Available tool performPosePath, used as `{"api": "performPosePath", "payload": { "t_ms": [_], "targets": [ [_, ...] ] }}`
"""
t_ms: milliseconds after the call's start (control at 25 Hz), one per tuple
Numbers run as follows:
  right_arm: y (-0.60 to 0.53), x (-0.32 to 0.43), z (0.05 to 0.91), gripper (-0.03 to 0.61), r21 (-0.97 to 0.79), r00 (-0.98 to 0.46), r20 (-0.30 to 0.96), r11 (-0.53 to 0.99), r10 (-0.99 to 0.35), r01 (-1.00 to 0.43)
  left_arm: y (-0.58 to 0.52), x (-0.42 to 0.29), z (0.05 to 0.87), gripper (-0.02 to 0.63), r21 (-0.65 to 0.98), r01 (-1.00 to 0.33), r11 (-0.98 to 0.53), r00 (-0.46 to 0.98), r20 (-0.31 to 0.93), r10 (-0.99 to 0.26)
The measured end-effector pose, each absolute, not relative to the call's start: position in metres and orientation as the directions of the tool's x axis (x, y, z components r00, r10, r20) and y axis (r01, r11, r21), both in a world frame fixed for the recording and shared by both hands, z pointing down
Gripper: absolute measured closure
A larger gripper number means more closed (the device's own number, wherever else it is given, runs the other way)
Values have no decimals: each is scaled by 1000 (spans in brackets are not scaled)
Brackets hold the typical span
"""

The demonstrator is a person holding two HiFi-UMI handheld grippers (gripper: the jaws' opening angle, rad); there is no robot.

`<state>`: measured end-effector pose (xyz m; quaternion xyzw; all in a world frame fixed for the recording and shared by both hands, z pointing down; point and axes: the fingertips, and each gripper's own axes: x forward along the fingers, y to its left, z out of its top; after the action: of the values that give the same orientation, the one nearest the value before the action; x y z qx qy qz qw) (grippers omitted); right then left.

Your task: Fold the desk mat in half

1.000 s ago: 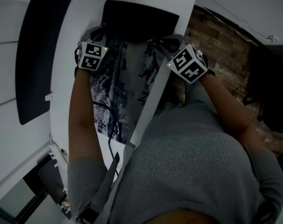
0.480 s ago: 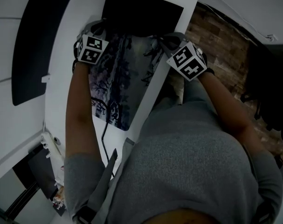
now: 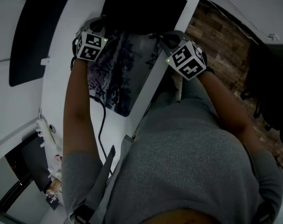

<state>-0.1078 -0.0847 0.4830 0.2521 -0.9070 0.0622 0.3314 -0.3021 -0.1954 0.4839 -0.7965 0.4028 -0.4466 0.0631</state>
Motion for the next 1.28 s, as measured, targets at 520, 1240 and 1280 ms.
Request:
{"api": "performPosePath", "payload": {
  "t_ms": [520,1240,1280],
  "targets": [
    [-36,-129,482,551,-18,-707,635,909,-310,-415,-148,-326,485,584,-459,-612,-643,251,659,-709],
    [35,-162,481,549,-91,-738,666,970,-110,-226,-77,-359,484,583,-464,-624,-629,228,661,-715],
    [39,-164,480,550,-104,-740,666,971,-92,-214,-73,-361,484,583,-464,-623,-629,227,663,-714]
  ]
}}
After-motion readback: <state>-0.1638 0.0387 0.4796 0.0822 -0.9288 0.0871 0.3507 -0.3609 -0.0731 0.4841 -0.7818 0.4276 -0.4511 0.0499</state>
